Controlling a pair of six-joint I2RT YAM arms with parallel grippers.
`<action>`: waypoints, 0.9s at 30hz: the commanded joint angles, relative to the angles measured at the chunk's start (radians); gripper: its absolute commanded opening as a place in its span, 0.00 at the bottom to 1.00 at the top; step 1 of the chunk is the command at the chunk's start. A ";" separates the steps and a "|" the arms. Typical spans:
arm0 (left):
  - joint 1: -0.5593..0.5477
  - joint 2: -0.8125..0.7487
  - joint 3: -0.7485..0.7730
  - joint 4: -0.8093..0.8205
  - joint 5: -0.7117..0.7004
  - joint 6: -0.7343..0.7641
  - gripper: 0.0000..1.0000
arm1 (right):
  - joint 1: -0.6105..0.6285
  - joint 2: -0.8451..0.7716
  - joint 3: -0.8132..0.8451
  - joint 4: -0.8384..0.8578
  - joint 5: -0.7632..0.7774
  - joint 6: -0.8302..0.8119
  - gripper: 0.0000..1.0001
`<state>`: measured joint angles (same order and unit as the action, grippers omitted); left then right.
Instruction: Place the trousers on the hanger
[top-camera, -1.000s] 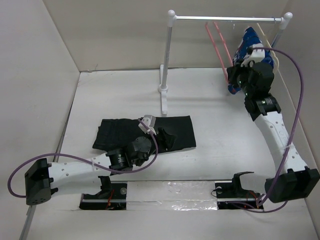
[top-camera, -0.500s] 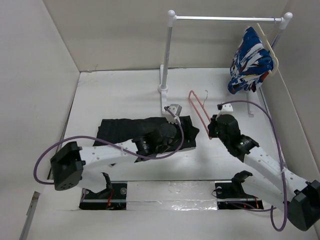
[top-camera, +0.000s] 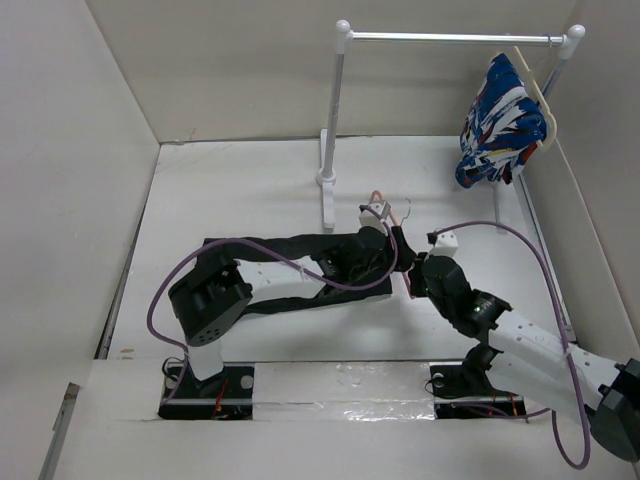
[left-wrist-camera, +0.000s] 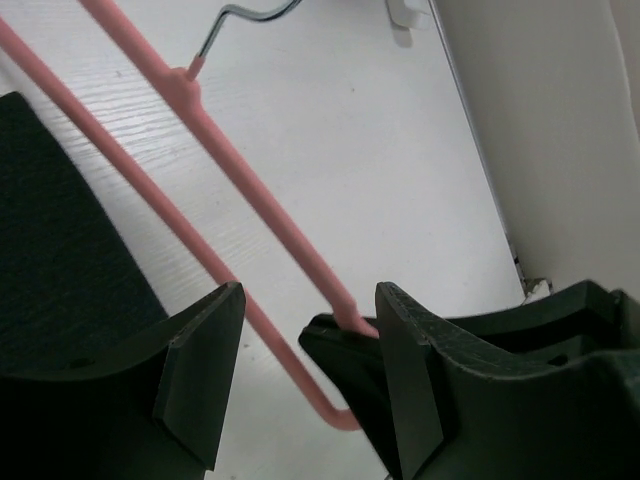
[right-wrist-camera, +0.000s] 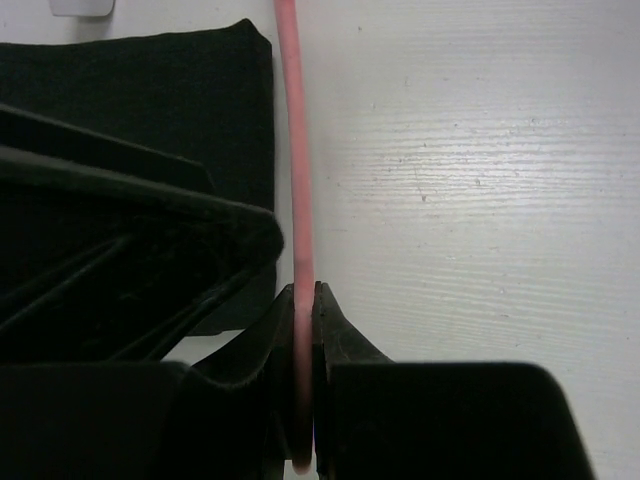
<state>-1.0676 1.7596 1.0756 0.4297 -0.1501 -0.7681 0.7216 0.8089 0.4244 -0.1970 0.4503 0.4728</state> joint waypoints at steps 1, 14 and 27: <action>0.011 0.026 0.087 0.043 0.040 -0.023 0.53 | 0.039 0.001 0.017 0.022 0.085 0.030 0.00; 0.011 0.147 0.152 0.032 0.058 -0.040 0.47 | 0.072 0.029 0.025 0.034 0.130 0.041 0.00; 0.029 0.088 0.005 0.171 0.095 -0.088 0.00 | 0.114 -0.006 0.025 -0.036 0.162 0.098 0.46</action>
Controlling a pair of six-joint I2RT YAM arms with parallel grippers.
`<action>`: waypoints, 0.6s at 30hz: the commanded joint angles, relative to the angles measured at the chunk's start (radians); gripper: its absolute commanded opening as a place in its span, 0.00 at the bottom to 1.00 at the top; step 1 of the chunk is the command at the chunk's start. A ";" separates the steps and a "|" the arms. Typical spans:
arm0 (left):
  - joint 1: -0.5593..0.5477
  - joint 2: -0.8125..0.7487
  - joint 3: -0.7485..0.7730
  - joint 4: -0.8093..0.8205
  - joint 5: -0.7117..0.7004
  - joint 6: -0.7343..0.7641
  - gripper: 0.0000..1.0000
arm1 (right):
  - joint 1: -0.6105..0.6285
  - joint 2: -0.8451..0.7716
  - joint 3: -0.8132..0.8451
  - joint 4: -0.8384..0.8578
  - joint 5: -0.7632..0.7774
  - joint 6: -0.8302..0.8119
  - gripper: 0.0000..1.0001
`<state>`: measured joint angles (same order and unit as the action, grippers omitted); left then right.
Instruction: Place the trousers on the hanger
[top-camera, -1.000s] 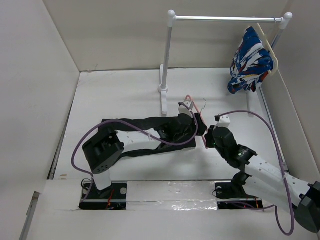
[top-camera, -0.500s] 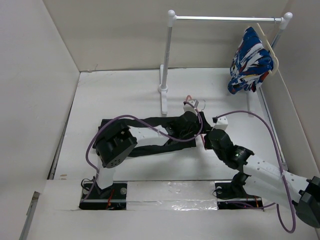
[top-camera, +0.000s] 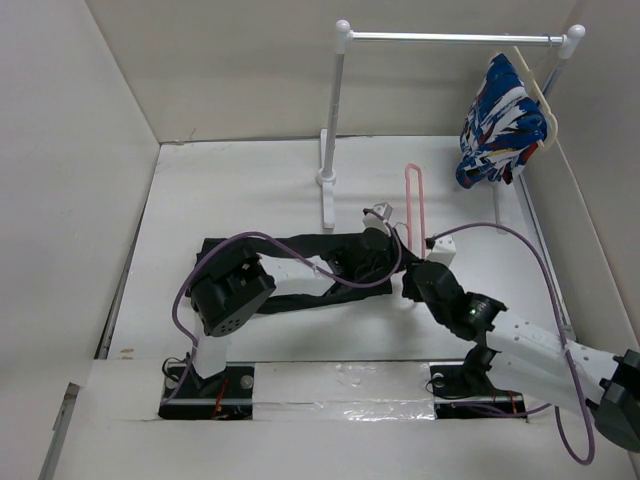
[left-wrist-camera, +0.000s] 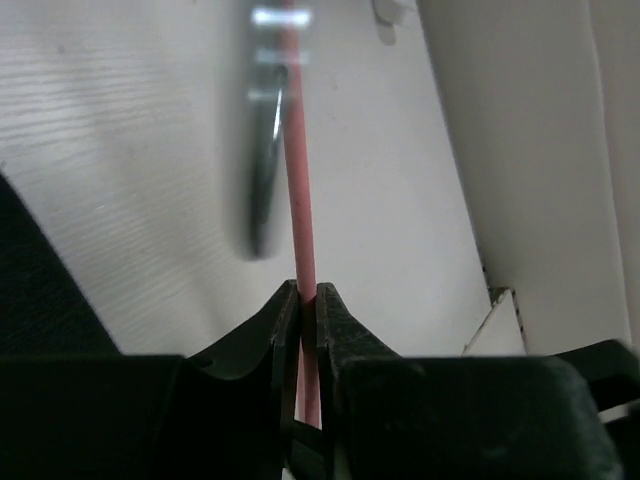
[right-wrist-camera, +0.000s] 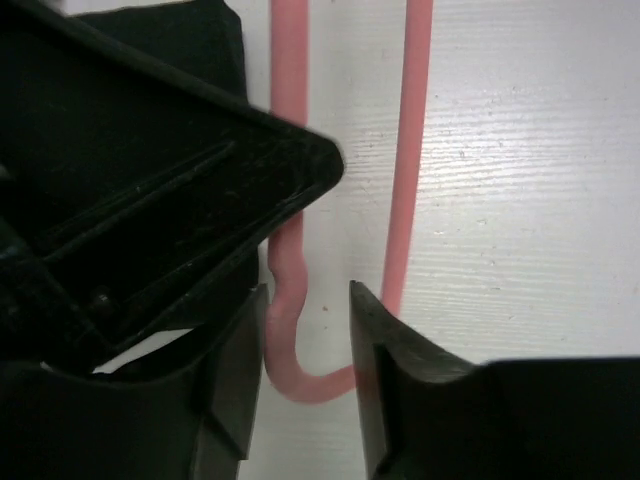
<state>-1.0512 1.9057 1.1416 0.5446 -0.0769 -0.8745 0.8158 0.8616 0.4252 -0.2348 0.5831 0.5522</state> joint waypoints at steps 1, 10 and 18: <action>0.022 -0.071 -0.084 0.086 0.020 0.016 0.00 | 0.029 -0.081 0.021 -0.029 0.027 0.023 0.52; 0.022 -0.157 -0.304 0.279 0.048 -0.038 0.00 | 0.020 -0.344 0.017 -0.072 -0.089 -0.014 0.75; -0.041 -0.188 -0.471 0.468 0.026 -0.130 0.00 | -0.089 -0.204 0.007 0.031 -0.249 -0.071 0.03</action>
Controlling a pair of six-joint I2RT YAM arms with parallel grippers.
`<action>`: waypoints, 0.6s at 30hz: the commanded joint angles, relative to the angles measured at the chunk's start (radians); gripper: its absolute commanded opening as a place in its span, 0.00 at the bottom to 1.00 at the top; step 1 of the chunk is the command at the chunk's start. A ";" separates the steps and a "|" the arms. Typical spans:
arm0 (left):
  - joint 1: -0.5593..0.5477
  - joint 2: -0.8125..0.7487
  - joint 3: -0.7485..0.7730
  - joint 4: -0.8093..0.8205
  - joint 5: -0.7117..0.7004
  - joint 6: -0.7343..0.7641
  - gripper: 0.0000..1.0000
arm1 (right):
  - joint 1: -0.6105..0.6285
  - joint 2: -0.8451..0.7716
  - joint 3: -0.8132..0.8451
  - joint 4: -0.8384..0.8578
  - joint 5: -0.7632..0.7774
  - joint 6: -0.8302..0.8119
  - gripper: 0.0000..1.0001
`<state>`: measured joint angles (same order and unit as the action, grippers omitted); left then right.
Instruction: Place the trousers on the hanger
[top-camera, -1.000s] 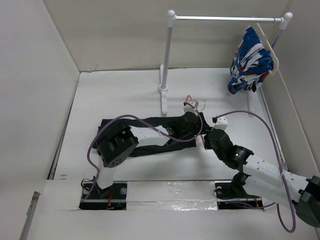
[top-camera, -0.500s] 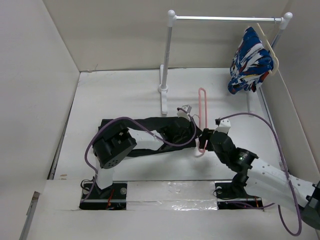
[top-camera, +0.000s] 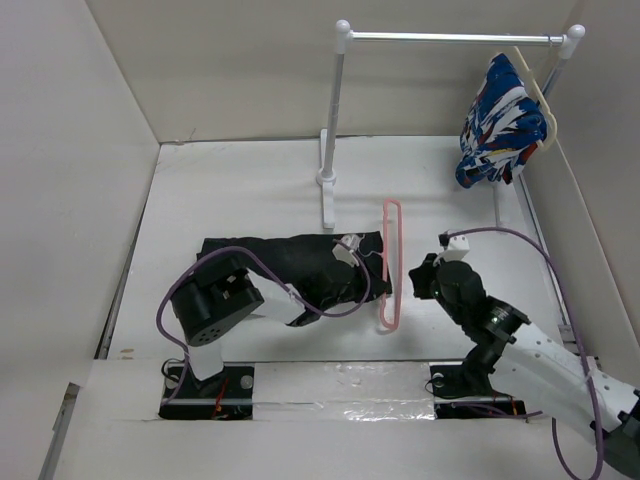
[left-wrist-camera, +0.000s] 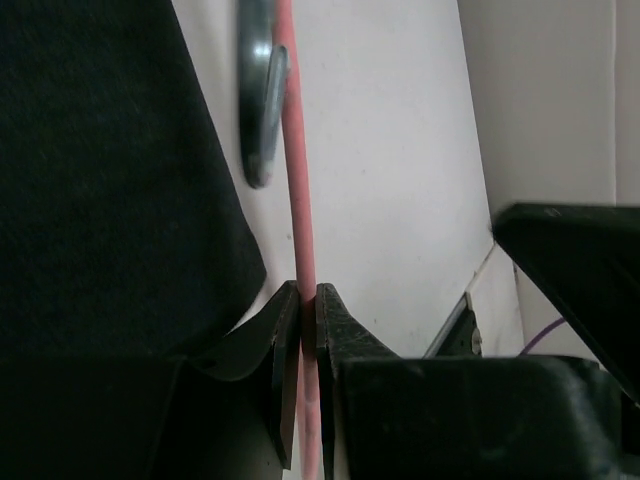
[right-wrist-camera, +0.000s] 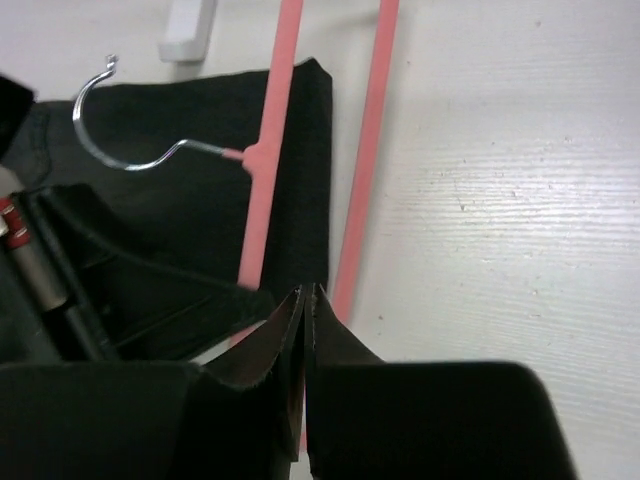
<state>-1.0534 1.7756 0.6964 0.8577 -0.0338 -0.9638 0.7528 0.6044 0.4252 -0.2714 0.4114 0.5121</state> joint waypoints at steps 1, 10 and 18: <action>-0.039 -0.053 -0.034 0.176 -0.023 -0.058 0.00 | -0.036 0.076 0.006 0.105 -0.089 -0.037 0.00; -0.026 0.048 -0.067 0.277 -0.098 -0.125 0.00 | -0.257 0.423 0.056 0.356 -0.338 -0.158 0.09; 0.006 0.097 -0.069 0.279 -0.098 -0.144 0.00 | -0.345 0.724 0.167 0.498 -0.539 -0.204 0.06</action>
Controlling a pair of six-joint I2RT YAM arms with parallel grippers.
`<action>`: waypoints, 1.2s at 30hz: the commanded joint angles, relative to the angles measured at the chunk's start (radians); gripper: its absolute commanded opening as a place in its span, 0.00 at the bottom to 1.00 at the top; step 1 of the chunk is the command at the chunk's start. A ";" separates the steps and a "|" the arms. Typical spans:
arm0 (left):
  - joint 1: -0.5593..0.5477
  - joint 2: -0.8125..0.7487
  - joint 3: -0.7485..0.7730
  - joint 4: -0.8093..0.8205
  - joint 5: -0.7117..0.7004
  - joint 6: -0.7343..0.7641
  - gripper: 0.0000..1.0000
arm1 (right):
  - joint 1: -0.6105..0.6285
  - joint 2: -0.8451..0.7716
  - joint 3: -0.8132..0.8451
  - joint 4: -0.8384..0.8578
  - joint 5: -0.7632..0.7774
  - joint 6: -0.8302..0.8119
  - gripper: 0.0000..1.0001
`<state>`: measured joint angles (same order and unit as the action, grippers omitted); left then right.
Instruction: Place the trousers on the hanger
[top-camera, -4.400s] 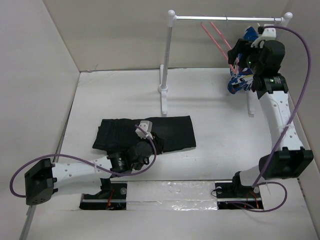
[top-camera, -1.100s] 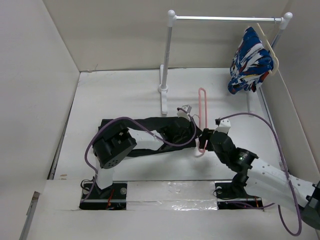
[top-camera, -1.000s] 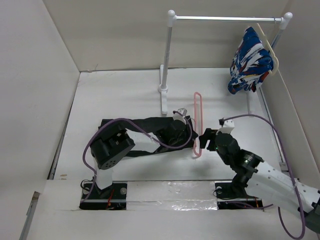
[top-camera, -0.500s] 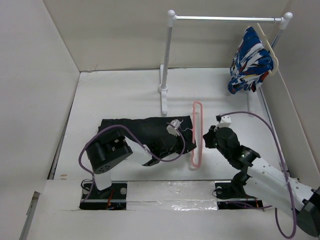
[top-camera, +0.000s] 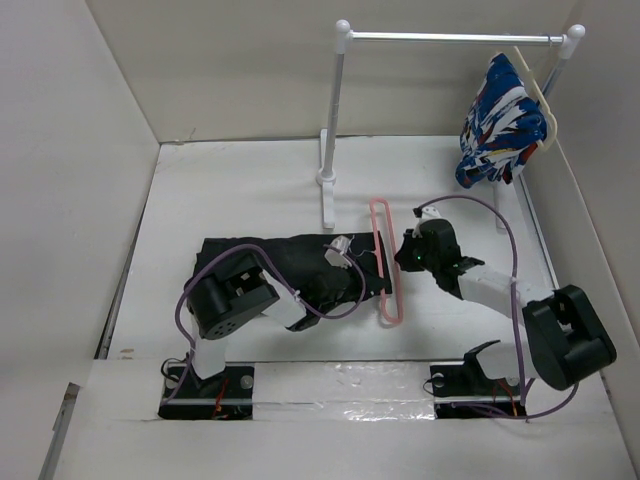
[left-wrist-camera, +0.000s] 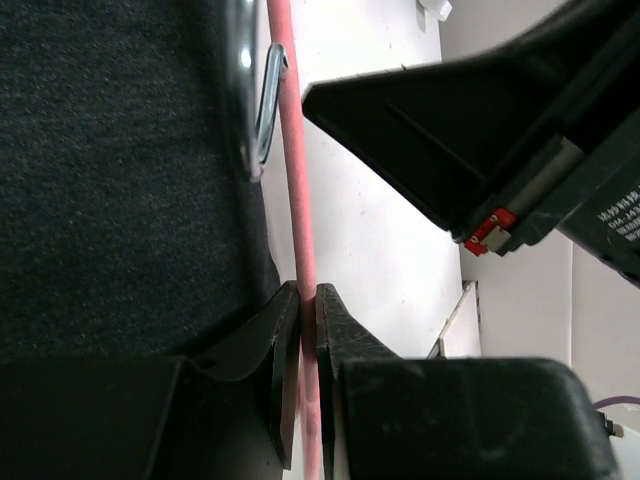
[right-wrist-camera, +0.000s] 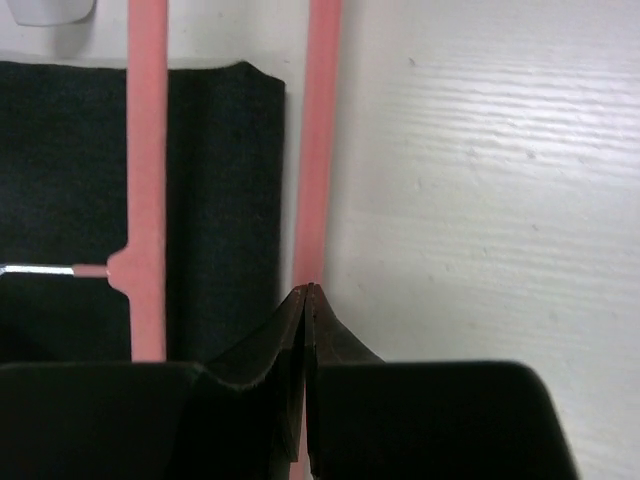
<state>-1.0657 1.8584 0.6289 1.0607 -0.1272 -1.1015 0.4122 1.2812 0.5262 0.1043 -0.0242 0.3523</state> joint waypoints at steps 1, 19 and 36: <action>0.018 0.021 -0.001 0.088 0.004 -0.003 0.00 | -0.004 0.052 0.066 0.138 -0.094 -0.044 0.05; 0.036 0.064 -0.003 0.111 0.026 0.002 0.00 | 0.011 0.228 0.092 0.238 -0.106 0.005 0.38; 0.064 0.045 -0.037 0.098 0.003 0.038 0.00 | -0.038 0.144 0.001 0.334 -0.192 0.063 0.00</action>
<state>-1.0111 1.9179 0.6128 1.1412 -0.0906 -1.1229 0.3840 1.4803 0.5392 0.3695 -0.1997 0.4038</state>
